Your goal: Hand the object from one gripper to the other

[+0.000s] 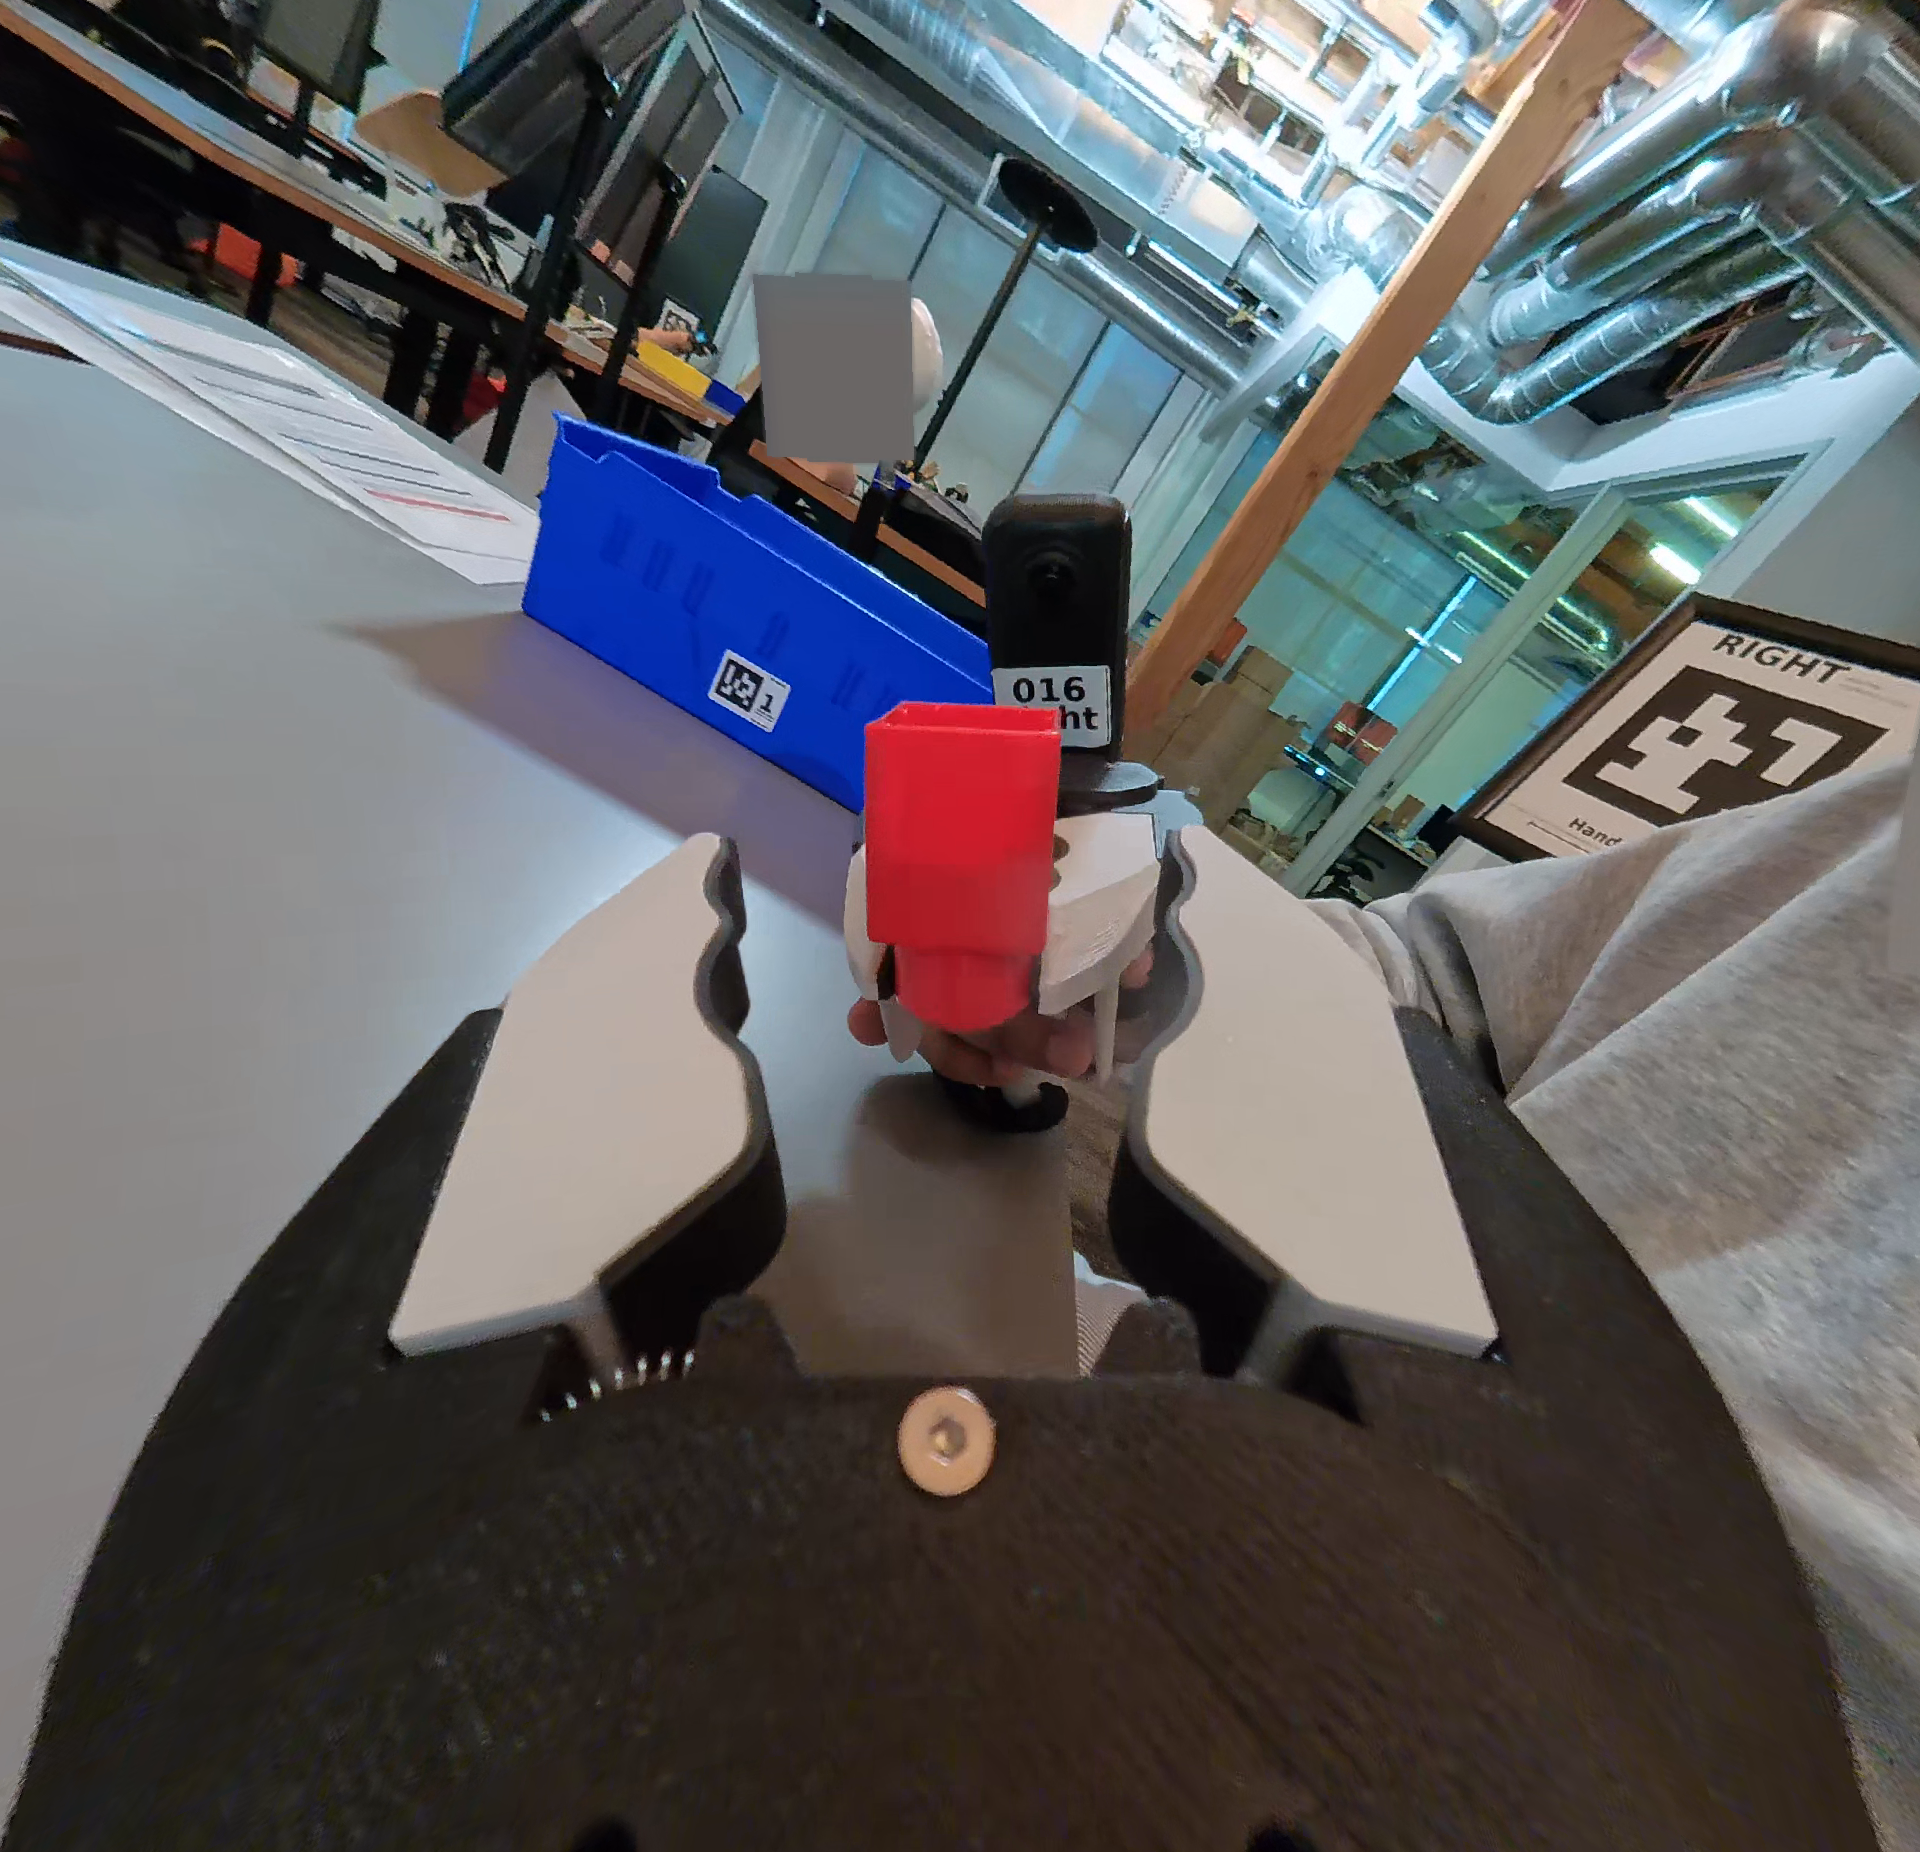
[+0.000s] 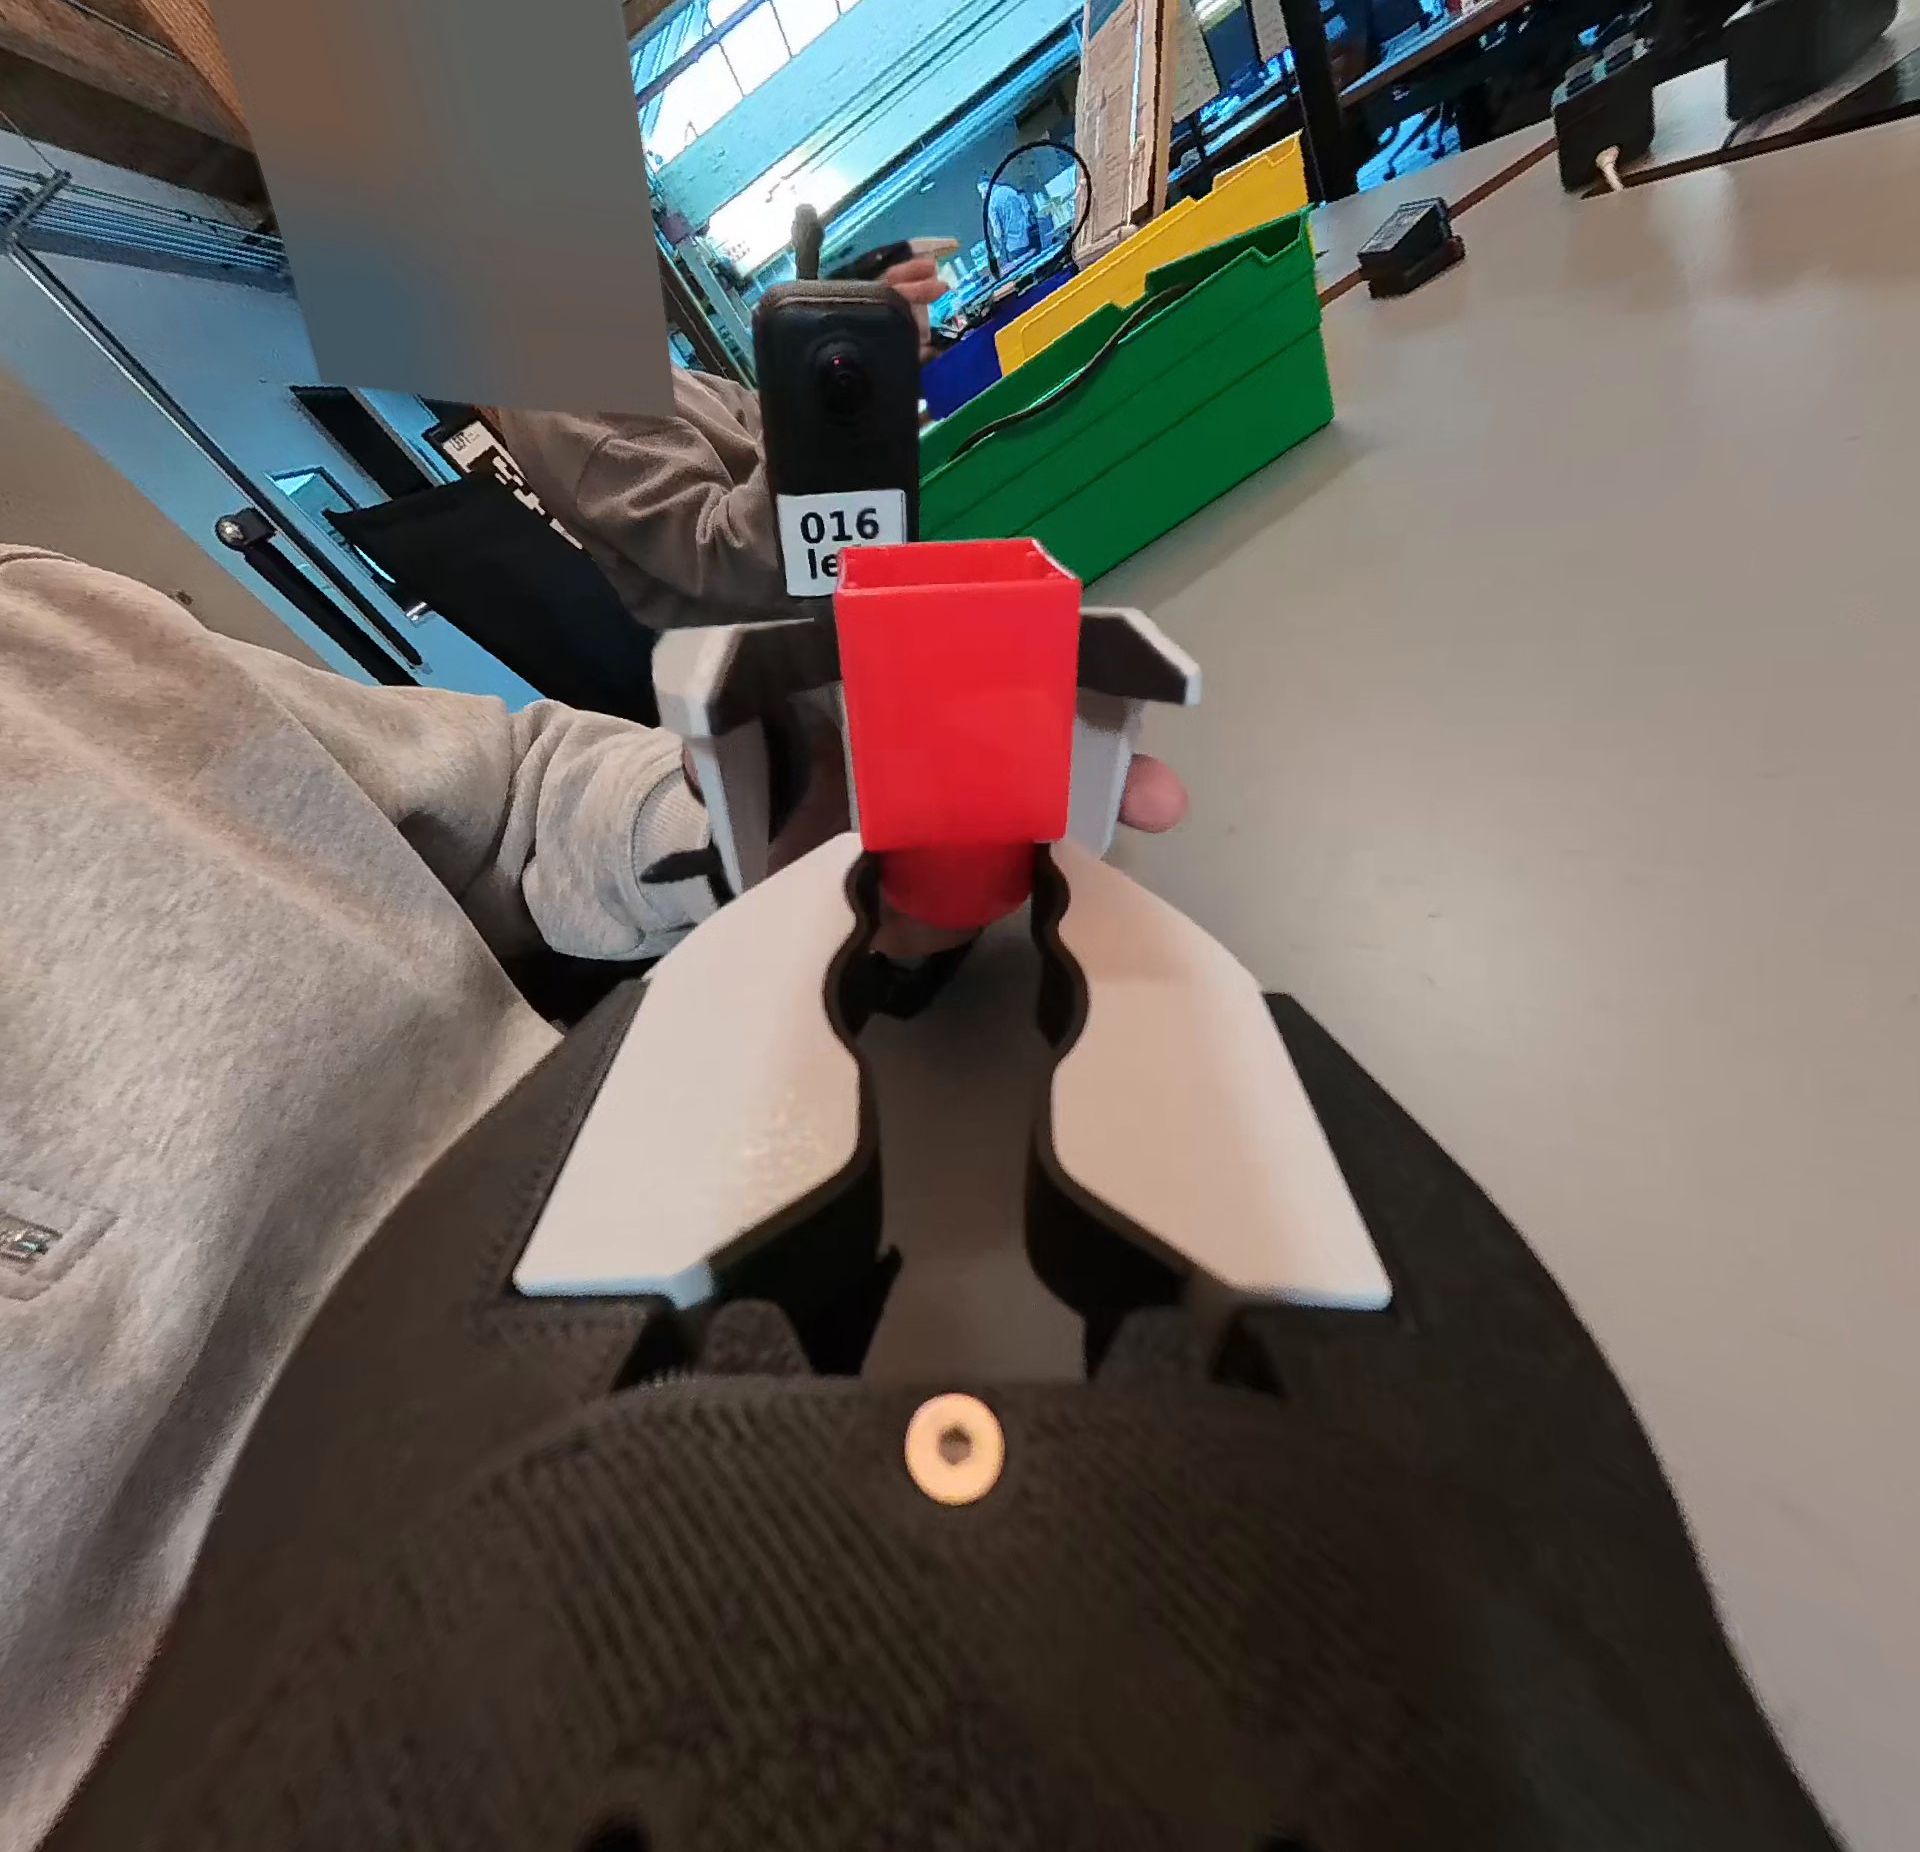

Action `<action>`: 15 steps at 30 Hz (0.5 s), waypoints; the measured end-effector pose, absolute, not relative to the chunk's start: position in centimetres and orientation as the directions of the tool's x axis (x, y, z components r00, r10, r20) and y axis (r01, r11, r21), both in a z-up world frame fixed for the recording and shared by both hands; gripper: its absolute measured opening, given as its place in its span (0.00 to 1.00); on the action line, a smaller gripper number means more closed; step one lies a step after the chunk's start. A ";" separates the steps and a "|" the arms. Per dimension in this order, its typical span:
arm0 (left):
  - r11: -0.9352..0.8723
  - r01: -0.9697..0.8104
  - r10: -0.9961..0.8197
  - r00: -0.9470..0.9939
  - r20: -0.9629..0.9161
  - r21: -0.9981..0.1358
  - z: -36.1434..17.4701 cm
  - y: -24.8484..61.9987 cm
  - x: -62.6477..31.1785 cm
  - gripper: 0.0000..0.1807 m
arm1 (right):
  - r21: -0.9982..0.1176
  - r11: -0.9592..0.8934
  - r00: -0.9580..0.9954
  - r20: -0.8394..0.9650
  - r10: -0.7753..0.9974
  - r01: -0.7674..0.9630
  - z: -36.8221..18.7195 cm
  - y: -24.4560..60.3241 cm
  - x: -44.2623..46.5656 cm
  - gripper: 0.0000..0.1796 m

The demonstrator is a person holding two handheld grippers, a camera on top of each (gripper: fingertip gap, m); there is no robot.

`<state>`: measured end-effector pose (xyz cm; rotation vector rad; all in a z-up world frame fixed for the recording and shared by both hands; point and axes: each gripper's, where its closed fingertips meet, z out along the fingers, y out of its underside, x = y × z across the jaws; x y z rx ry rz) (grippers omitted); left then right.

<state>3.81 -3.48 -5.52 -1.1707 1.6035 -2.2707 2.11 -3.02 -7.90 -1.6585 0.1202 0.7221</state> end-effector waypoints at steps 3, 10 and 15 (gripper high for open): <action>-0.444 -0.297 -0.506 -0.696 0.510 -0.845 -5.1 -3.0 3.8 0.42 | -0.852 -0.243 0.795 -0.521 0.312 -0.463 -8.0 -3.0 2.1 0.16; -0.415 -0.289 -0.508 -0.713 0.483 -0.863 -4.9 -3.1 3.5 0.36 | -0.862 -0.283 0.811 -0.496 0.309 -0.419 -8.6 -2.8 1.4 0.16; -0.369 -0.277 -0.521 -0.729 0.444 -0.887 -5.1 -3.6 3.2 0.30 | -0.868 -0.303 0.821 -0.481 0.309 -0.394 -8.8 -2.7 1.0 0.16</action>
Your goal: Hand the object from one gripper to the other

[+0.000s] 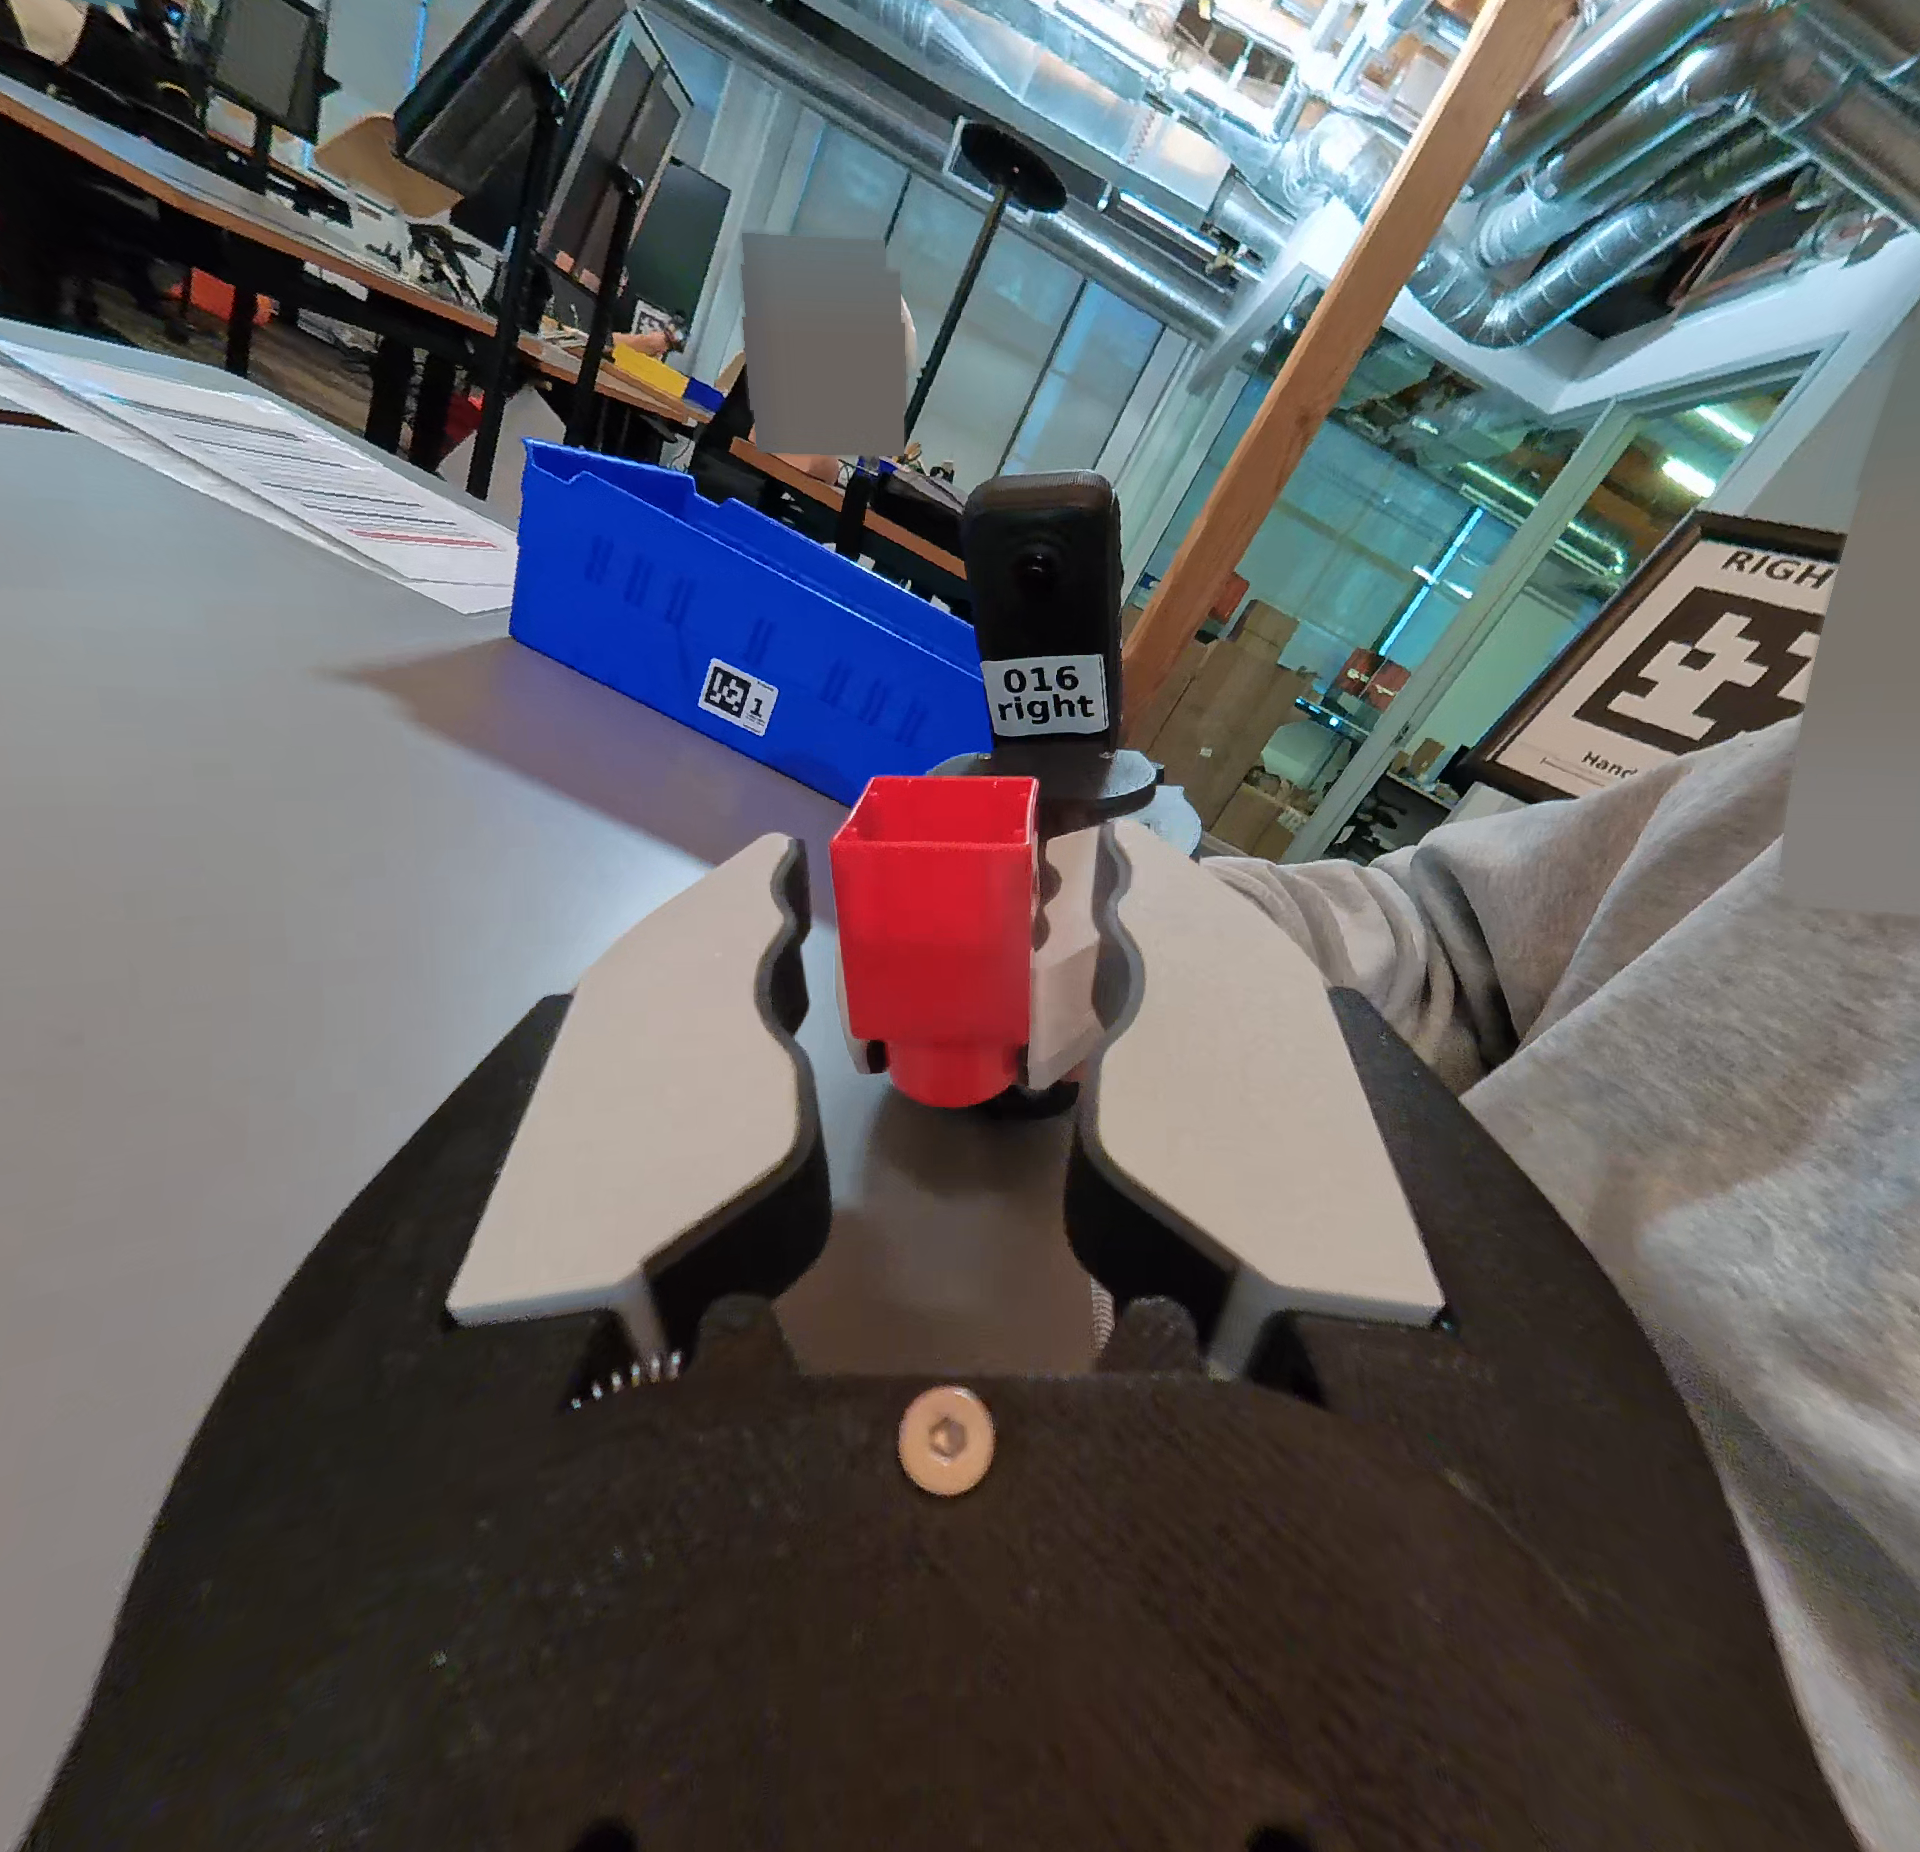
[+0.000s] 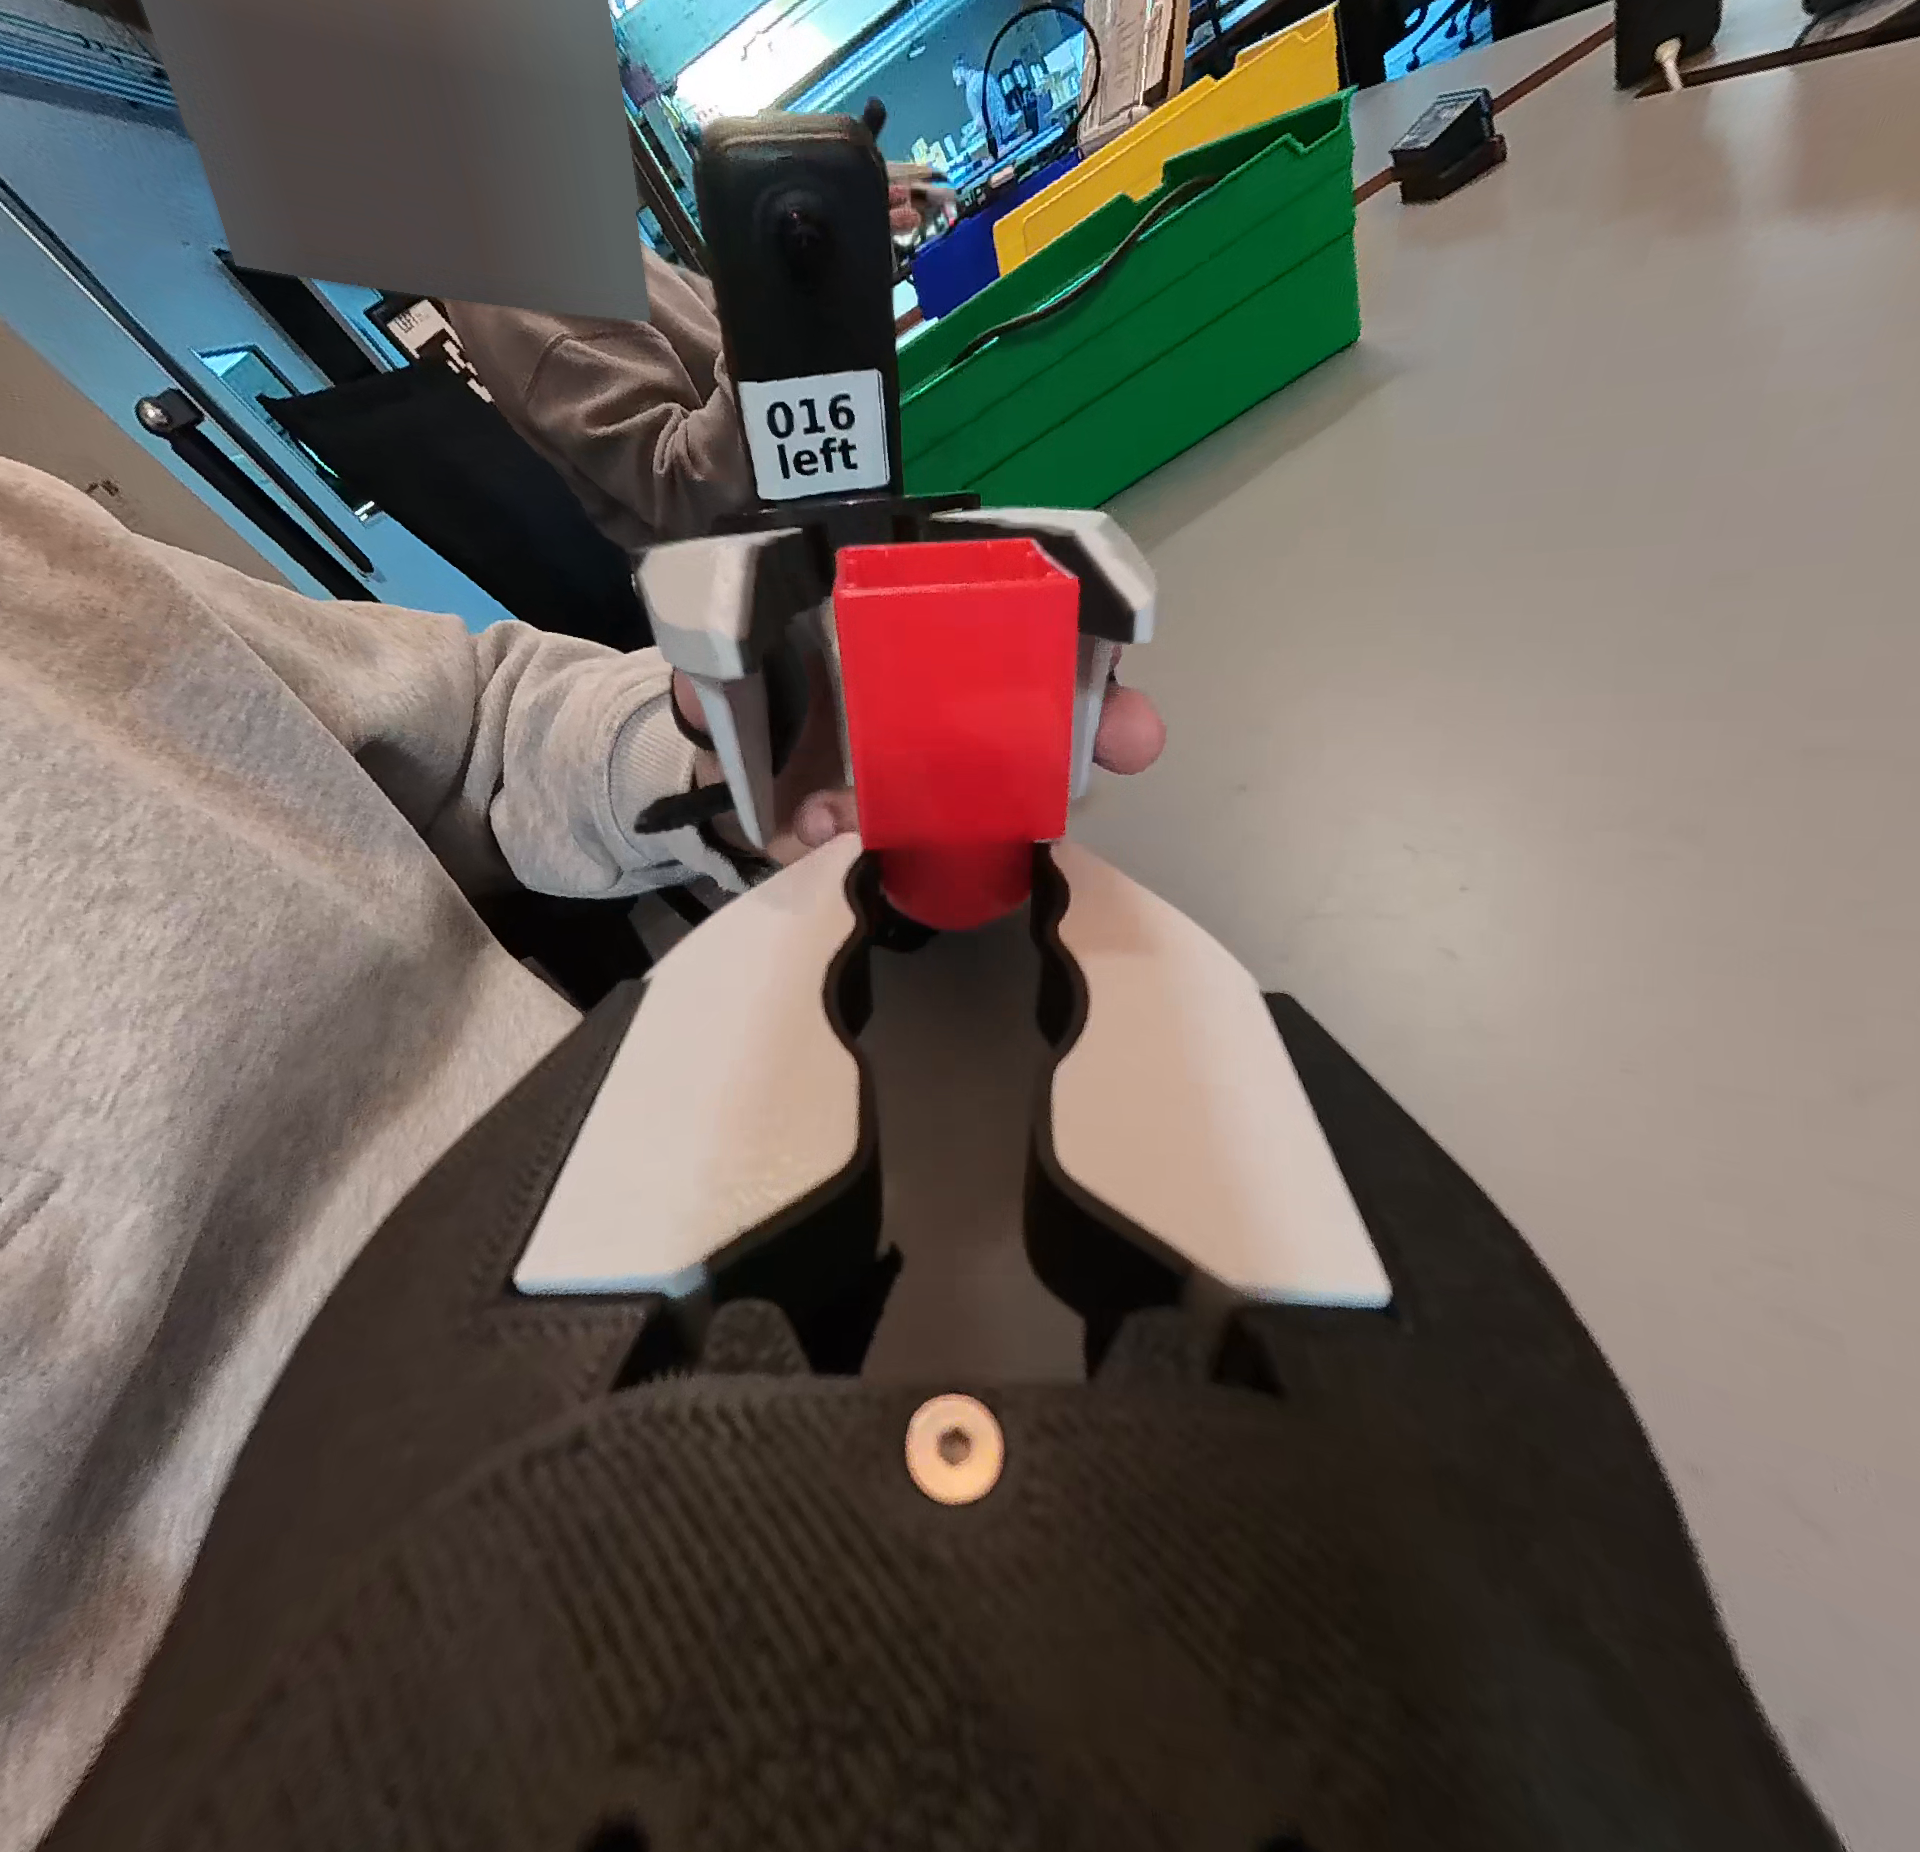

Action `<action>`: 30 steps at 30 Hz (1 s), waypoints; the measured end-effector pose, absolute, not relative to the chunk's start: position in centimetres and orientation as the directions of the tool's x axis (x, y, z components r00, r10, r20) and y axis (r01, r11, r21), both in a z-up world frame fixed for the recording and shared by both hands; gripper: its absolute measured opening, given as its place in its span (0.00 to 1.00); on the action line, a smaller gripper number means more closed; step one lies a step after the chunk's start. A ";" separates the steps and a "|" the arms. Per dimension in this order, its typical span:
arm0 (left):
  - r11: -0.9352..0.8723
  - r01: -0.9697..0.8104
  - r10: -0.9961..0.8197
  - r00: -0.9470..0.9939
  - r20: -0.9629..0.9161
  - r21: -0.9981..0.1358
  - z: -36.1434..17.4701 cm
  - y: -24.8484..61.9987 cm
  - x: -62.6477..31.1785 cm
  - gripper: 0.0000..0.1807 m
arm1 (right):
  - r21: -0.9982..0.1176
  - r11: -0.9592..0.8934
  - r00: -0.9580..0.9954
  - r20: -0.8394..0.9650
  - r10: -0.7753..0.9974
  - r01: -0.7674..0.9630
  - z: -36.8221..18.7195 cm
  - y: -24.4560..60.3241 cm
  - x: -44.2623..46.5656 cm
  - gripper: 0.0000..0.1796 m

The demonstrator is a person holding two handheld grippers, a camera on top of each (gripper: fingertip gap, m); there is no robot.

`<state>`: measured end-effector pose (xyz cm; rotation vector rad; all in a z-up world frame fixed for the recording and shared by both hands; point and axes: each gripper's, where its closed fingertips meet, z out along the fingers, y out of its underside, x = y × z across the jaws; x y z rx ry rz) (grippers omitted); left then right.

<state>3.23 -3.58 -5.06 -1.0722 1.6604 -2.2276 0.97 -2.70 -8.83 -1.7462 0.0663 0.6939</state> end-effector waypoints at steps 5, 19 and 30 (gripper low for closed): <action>-0.351 -0.298 -0.511 -0.733 0.448 -0.888 -5.4 -3.6 3.1 0.21 | -0.874 -0.312 0.828 -0.465 0.314 -0.372 -8.9 -2.7 0.6 0.16; -0.391 -0.321 -0.508 -0.707 0.493 -0.863 -5.4 -2.9 3.5 0.21 | -0.884 -0.149 0.835 -0.468 0.290 -0.443 -7.1 -2.7 2.6 0.39; -0.382 -0.315 -0.504 -0.717 0.481 -0.869 -5.8 -4.0 3.3 0.21 | -0.910 -0.150 0.860 -0.414 0.299 -0.386 -7.1 -2.8 2.1 0.29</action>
